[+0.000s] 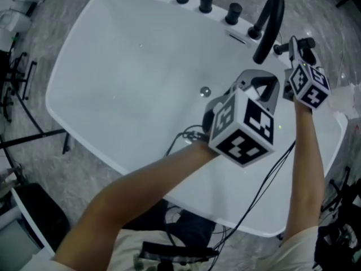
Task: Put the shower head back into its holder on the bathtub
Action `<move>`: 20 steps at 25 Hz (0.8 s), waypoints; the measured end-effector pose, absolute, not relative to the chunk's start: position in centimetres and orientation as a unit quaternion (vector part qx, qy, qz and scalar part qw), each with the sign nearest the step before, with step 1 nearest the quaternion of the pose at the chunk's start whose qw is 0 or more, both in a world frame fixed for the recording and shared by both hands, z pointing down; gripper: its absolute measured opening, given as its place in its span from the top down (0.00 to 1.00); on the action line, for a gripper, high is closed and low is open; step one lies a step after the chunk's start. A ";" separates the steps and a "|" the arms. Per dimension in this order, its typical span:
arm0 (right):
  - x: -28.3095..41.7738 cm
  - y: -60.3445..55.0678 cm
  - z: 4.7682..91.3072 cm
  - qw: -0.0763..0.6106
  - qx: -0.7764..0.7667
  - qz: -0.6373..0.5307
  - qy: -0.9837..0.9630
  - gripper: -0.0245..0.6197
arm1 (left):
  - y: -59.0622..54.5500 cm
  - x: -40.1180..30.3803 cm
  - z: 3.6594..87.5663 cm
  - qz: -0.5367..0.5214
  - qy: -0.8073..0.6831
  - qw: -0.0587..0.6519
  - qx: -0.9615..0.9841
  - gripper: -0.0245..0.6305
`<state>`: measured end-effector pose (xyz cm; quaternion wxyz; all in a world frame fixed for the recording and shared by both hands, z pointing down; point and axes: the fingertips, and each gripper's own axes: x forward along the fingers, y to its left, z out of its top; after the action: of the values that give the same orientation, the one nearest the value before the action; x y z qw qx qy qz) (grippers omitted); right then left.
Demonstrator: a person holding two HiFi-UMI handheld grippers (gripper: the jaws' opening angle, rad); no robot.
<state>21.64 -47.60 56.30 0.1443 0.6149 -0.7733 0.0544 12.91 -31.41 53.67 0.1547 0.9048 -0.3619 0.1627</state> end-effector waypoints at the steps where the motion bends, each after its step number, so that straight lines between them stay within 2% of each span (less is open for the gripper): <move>1: 21.5 -47.5 56.5 0.146 0.613 0.055 -0.774 0.73 | -31.3 12.8 53.8 0.163 -0.362 0.155 0.905 0.96; 9: 21.5 -47.3 56.7 0.161 0.603 0.053 -0.780 0.73 | -31.3 12.4 54.1 0.163 -0.369 0.162 0.901 0.96; 12: 21.8 -47.3 56.2 0.158 0.602 0.056 -0.780 0.67 | -31.1 12.5 53.9 0.163 -0.369 0.162 0.901 0.96; 20: 23.0 -46.0 54.7 0.158 0.612 0.062 -0.772 0.64 | -30.1 12.4 53.2 0.163 -0.369 0.161 0.901 0.96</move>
<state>22.99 -46.02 54.69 0.1582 0.6120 -0.7723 0.0625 12.45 -30.06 53.22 0.1612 0.9007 -0.3690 0.1631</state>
